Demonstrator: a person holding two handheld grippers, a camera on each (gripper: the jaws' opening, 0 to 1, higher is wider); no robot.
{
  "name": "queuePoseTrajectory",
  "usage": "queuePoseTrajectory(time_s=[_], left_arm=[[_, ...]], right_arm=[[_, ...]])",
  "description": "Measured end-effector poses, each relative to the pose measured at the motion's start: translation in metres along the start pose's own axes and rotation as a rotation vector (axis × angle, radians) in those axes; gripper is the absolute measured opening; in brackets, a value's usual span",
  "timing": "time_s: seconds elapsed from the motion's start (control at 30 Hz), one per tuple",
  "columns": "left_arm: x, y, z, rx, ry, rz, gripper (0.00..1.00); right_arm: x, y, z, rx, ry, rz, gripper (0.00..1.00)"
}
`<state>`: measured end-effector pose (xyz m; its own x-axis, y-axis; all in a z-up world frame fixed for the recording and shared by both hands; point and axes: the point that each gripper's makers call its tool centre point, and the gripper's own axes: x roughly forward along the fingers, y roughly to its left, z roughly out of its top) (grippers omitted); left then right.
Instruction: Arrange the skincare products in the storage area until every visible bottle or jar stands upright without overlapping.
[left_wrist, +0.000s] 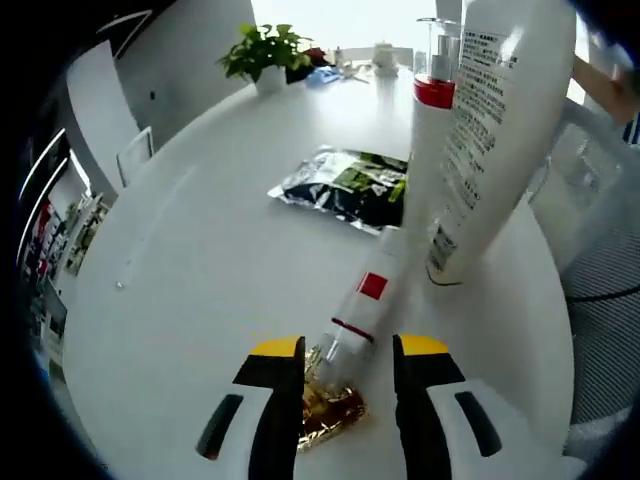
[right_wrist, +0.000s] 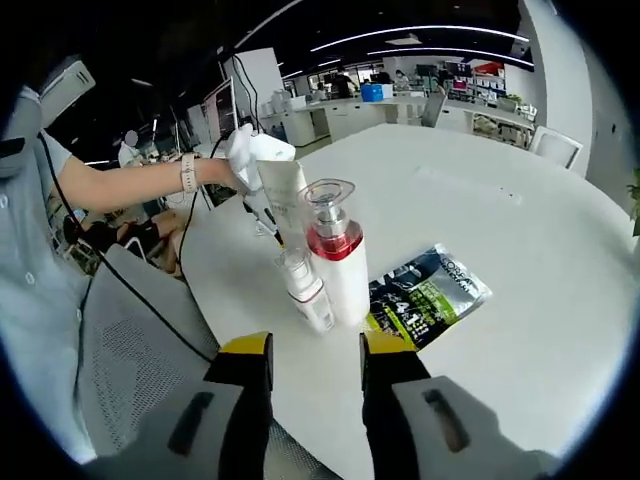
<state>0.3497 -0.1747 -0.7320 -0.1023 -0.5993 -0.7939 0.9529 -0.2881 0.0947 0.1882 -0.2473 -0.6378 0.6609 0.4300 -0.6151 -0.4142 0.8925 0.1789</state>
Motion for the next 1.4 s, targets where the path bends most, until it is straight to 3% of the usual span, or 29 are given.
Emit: queuePoseTrajectory(time_s=[0.3,0.43,0.63,0.9,1.1,1.3,1.4], left_arm=[[0.007,0.002,-0.004,0.034,0.038,-0.055,0.31],[0.010,-0.001,-0.009,0.098,0.091,-0.094,0.25],[0.011,-0.006,-0.006,0.119,0.097,-0.116,0.20],[0.008,-0.009,-0.008,0.135,0.097,-0.101,0.17],[0.002,-0.013,-0.014,0.104,0.132,-0.081,0.16],[-0.006,-0.018,-0.018,0.075,0.144,-0.061,0.16],[-0.013,-0.022,-0.019,0.055,0.147,-0.064,0.16]], right_arm=[[-0.002,-0.004,-0.002,0.017,0.002,-0.008,0.34],[-0.001,-0.006,-0.004,0.022,0.007,-0.009,0.33],[0.001,-0.005,-0.006,0.029,0.014,-0.004,0.33],[0.003,-0.002,-0.005,0.032,0.008,-0.006,0.32],[0.004,0.005,-0.008,0.029,0.011,-0.002,0.32],[0.009,0.023,-0.002,0.070,-0.037,0.050,0.30],[0.013,0.032,-0.004,0.055,-0.022,0.061,0.30]])
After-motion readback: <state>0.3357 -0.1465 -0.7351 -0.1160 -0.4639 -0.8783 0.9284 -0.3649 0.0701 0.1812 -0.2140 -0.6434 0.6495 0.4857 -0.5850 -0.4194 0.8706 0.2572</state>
